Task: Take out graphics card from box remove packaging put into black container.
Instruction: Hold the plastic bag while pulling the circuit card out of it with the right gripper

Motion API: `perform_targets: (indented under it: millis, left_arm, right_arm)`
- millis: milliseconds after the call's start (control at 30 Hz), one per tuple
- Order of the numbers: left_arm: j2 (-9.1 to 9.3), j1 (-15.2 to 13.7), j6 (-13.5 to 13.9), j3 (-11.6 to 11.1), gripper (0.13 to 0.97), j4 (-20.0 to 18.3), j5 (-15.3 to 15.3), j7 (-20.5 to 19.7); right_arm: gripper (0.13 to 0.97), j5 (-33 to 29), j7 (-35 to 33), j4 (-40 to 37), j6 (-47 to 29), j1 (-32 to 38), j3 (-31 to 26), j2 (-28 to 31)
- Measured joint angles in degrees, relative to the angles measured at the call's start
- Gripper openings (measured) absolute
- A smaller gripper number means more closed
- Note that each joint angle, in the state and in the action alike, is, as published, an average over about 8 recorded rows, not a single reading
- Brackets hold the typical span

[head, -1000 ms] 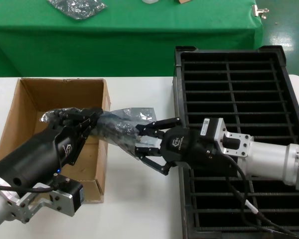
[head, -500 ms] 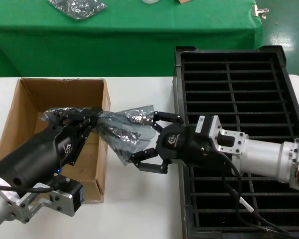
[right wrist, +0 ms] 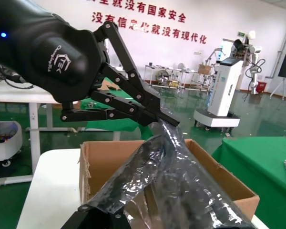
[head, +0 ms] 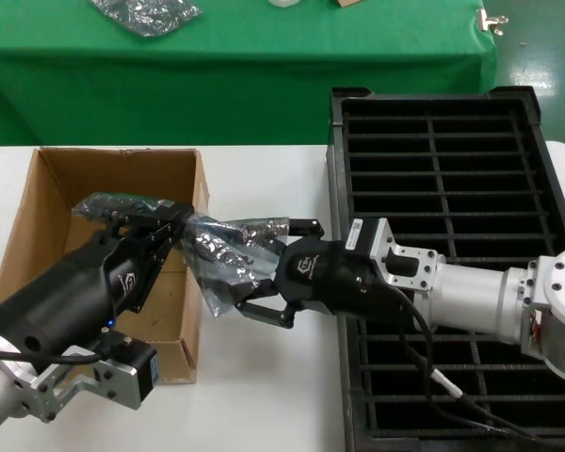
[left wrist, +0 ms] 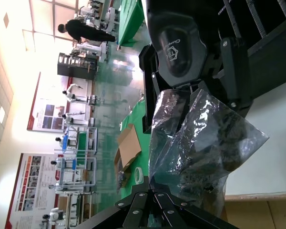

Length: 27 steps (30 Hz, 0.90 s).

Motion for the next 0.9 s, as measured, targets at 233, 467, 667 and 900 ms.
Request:
perform_targets:
  millis: [233,467,667,900]
  left_arm:
    - [0.00,0.00,0.00,0.00,0.139,0.00,0.00,0.00]
    - [0.00,0.00,0.00,0.00,0.139,0.00,0.00,0.00]
    - [0.00,0.00,0.00,0.00,0.139,0.00,0.00,0.00]
    - [0.00,0.00,0.00,0.00,0.139,0.00,0.00,0.00]
  right_arm:
    - [0.388,0.02,0.24,0.65,0.93,-0.41,0.58,0.06]
    - [0.265,-0.03,1.55,4.30,1.86,-1.94,1.36,1.96]
    - [0.217,-0.09,3.08,8.35,2.73,-3.70,2.08,4.20]
    - [0.189,-0.10,5.30,14.74,3.33,-6.22,3.02,7.84]
